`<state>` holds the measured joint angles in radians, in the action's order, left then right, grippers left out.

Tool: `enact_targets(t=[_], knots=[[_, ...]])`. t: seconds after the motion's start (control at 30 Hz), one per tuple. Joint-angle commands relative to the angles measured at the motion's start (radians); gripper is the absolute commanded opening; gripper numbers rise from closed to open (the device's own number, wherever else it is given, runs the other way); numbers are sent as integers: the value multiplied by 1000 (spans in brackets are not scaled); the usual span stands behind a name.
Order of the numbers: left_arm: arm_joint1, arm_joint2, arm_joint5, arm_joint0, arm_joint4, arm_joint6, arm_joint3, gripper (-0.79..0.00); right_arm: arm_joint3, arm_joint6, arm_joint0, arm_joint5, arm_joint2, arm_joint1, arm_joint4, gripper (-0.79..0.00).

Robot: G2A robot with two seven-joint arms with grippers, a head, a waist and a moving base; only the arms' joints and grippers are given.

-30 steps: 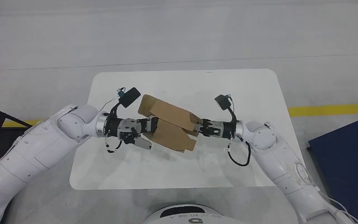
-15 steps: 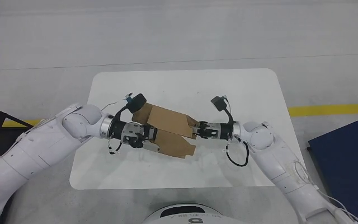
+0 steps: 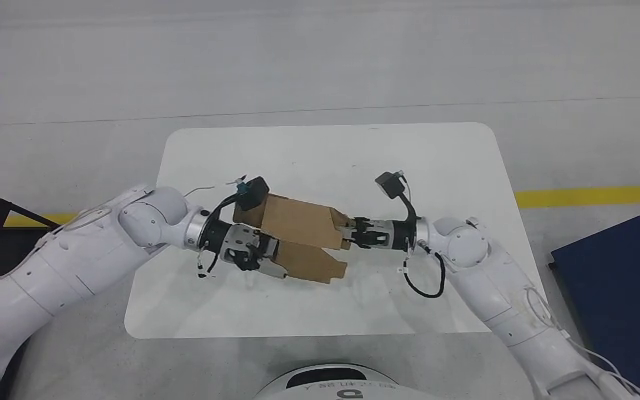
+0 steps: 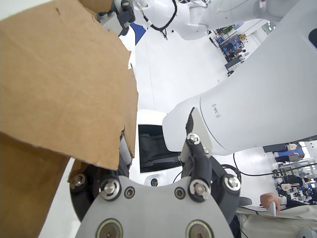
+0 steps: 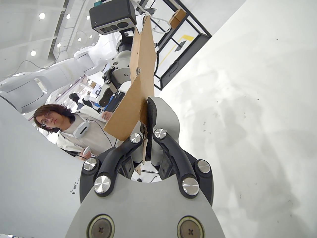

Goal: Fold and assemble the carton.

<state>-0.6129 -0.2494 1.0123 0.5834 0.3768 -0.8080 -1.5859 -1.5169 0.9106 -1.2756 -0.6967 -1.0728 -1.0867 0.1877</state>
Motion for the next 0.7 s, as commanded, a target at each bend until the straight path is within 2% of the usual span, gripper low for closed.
enact_targets(t=[0.0,0.03,0.23,0.27,0.3,0.33,0.37,0.53,0.67], knots=[[-2,-3,0,-8,9,0,4,-686,-1,0,-1,2,-1,1,-1,-785],[-2,-8,0,-10,20,0,7,-785,-2,0,-2,3,-1,2,-3,-785],[1,-62,0,7,45,0,29,-785,-12,4,-7,-8,2,5,-13,-785],[0,-73,0,14,49,0,33,-785,-15,8,-8,-13,3,5,-11,-708],[0,-86,0,22,59,0,39,-785,-17,12,-9,-19,4,6,-11,-514],[0,-100,0,30,62,0,46,-785,-19,14,-9,-26,3,7,-10,-111],[-1,-114,0,39,66,0,50,-785,-22,16,-11,-35,2,8,-10,0],[-5,-185,0,95,102,0,66,-785,-31,8,-21,-69,-13,14,-12,0],[-9,-238,0,147,202,0,84,-785,-26,-88,-43,-106,-58,17,-16,0]])
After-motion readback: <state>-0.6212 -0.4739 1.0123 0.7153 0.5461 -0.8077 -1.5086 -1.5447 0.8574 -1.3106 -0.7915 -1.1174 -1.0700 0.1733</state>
